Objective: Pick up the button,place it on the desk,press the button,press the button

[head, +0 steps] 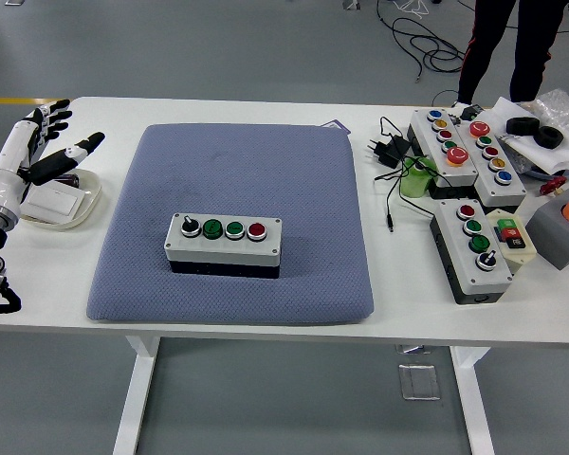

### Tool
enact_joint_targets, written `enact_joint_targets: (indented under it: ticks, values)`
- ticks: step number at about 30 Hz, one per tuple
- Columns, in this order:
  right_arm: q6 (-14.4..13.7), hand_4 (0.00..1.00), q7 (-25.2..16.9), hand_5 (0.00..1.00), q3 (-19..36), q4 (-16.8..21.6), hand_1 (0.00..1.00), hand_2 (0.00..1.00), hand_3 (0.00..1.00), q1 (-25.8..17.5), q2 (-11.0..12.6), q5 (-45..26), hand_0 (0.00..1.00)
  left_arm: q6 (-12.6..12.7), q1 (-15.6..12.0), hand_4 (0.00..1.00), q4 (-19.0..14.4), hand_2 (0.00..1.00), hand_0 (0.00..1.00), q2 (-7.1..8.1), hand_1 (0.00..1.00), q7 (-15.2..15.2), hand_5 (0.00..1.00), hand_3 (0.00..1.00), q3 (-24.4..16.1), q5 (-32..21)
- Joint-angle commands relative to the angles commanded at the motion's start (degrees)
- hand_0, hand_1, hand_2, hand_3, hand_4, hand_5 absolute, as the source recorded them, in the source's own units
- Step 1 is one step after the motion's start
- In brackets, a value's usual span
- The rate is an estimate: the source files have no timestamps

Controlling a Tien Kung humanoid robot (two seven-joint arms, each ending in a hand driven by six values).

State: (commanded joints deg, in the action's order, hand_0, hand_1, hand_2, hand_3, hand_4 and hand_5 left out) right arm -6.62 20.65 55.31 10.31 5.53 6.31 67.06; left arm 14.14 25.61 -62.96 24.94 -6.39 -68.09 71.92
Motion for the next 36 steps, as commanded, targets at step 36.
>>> enact_joint_targets:
  ticks: [36]
  values:
    - [0.2, 0.308, 0.2, 0.265, -0.6, 0.0, 0.554, 0.632, 0.570, 0.4, 0.5, 0.3, 0.629, -6.1, -1.1, 0.813, 0.5, 0.994, 0.828, 0.38, 0.910, -1.2, 0.998, 0.998, -0.2, -23.5]
